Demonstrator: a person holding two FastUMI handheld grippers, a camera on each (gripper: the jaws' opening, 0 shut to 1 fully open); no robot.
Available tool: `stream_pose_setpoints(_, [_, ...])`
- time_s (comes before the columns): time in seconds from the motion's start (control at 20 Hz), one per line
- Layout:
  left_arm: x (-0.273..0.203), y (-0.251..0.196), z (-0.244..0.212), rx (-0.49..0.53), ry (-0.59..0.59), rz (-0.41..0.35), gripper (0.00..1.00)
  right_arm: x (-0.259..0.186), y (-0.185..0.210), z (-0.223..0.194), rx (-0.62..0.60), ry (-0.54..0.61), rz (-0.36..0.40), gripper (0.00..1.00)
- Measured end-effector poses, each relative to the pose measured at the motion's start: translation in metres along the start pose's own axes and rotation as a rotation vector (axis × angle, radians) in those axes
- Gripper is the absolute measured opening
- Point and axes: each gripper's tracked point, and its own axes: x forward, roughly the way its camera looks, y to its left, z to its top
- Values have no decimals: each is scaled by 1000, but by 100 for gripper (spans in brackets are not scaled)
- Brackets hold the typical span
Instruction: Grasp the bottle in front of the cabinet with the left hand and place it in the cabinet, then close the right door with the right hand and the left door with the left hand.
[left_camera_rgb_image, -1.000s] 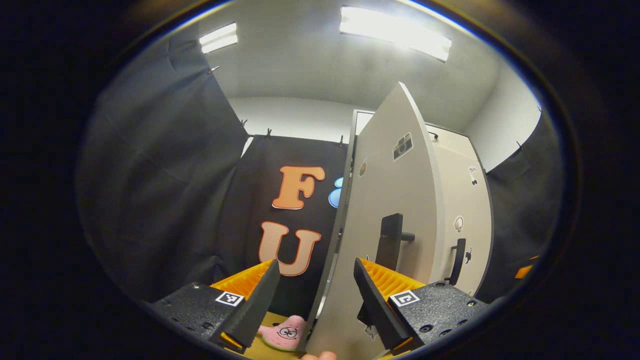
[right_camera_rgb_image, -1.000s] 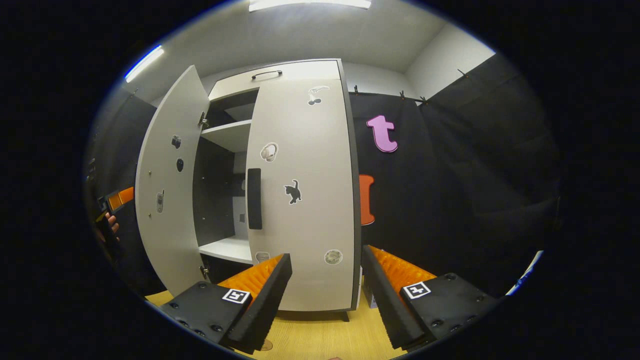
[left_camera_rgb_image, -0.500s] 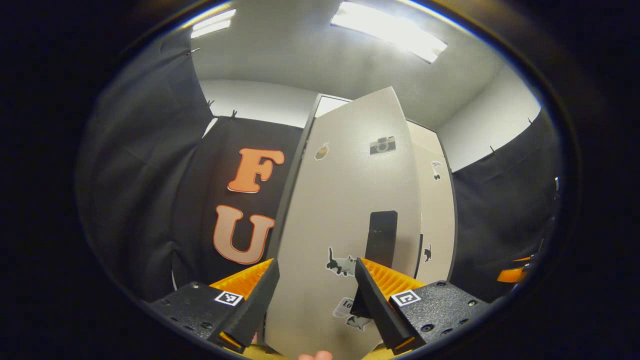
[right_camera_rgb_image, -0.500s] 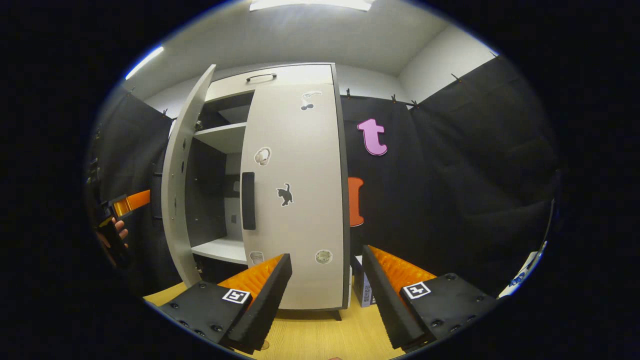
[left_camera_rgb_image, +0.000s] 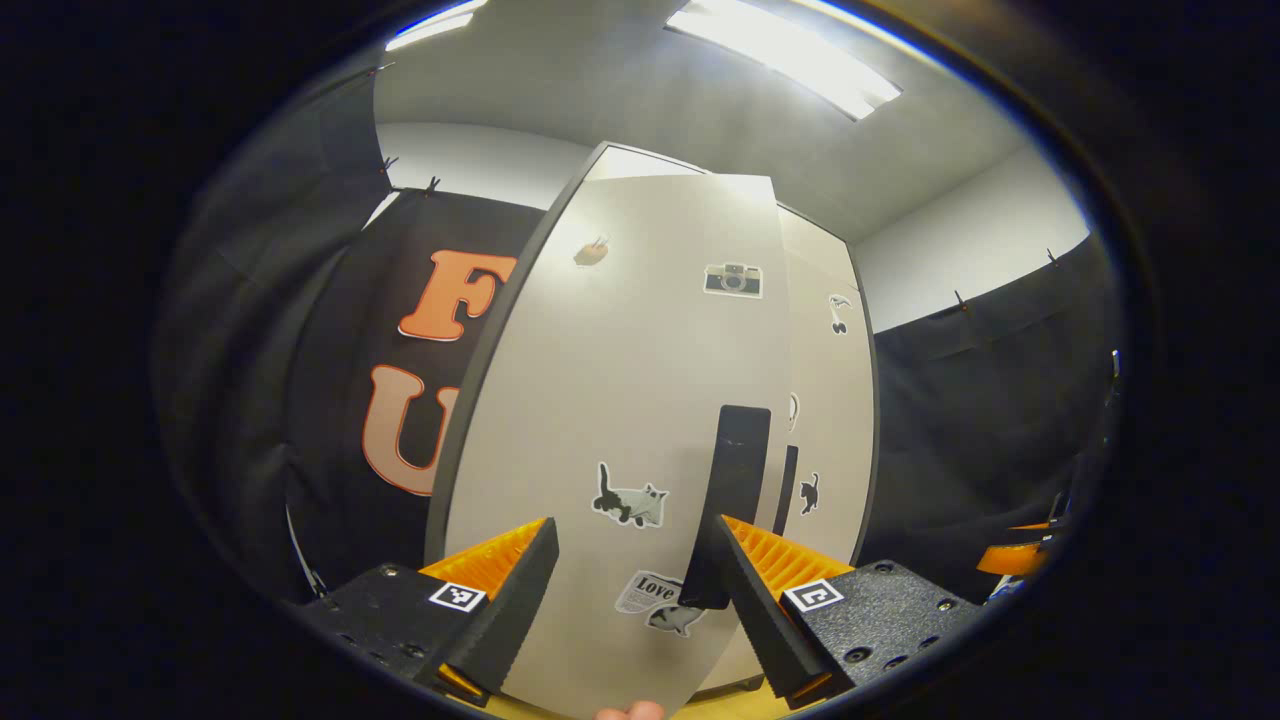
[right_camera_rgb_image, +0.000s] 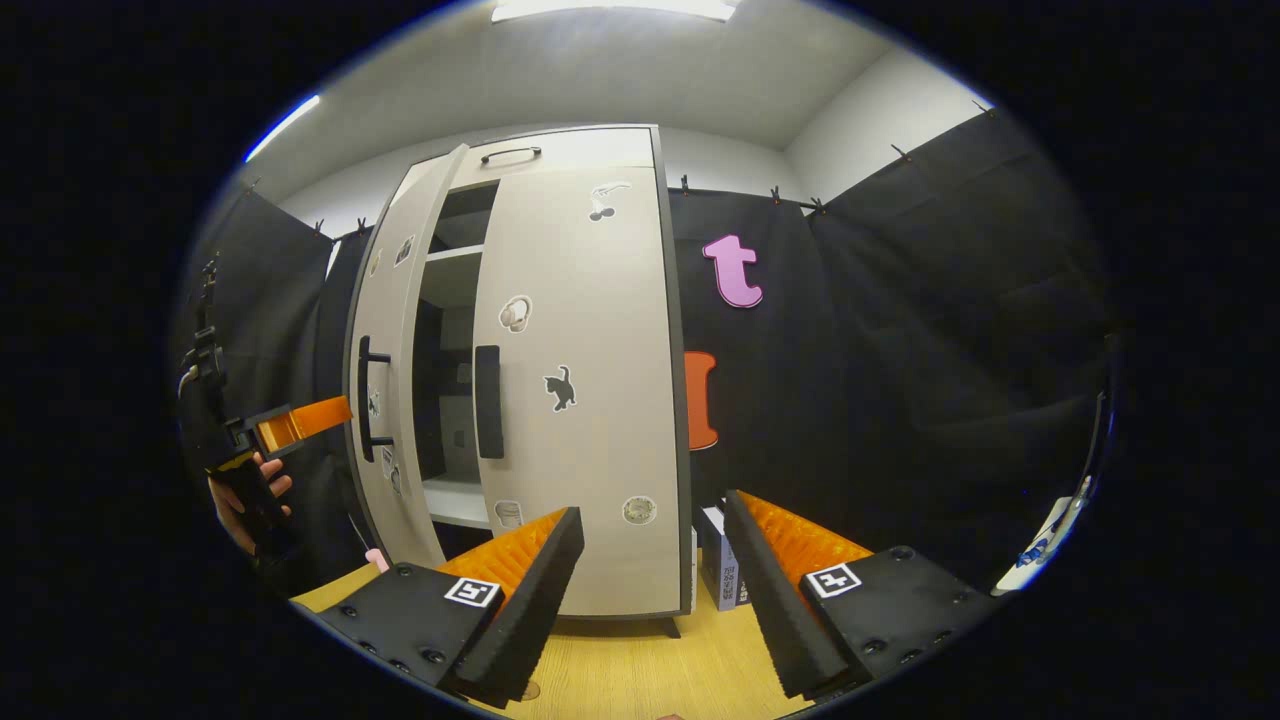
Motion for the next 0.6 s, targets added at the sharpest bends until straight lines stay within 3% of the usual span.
stream_pose_setpoints(0.25, [25, -11, -8, -11, 0, 11, 96, -2, -13, -1, -19, 5, -32, 95])
stream_pose_setpoints(0.6, [63, -18, -21, -4, -1, 17, 94, 1, -23, -5, -34, 28, -37, 95])
